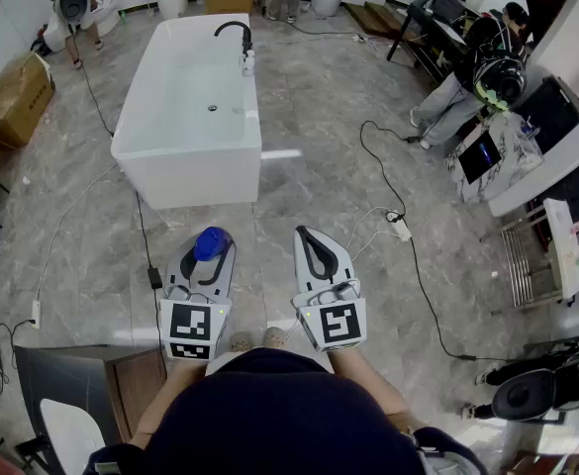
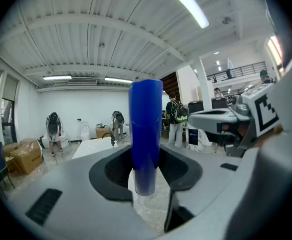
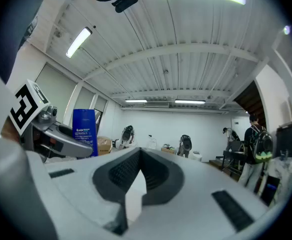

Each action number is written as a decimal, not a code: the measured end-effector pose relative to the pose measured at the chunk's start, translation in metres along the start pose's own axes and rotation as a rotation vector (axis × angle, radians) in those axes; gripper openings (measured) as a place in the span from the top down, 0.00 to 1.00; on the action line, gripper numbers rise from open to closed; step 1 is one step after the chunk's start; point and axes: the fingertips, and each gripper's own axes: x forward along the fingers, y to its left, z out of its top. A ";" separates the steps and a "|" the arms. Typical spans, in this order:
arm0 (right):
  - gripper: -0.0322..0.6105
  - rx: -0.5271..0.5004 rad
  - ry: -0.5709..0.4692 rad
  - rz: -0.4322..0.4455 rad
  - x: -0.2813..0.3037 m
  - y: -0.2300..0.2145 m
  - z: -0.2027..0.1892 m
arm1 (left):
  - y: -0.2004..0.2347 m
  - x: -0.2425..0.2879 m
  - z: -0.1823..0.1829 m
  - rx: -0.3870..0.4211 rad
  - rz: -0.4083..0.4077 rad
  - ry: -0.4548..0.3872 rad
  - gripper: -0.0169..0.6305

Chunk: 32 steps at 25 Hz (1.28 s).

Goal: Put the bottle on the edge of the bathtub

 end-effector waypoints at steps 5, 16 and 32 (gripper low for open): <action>0.95 0.005 -0.011 -0.005 -0.007 0.003 0.001 | -0.002 -0.009 0.005 0.019 0.003 -0.019 0.73; 0.95 0.039 -0.038 0.003 -0.019 -0.031 -0.001 | -0.035 0.002 0.027 0.034 -0.014 -0.073 0.73; 0.95 0.028 -0.029 0.038 0.000 -0.056 -0.026 | -0.049 0.050 0.019 -0.002 -0.046 -0.083 0.73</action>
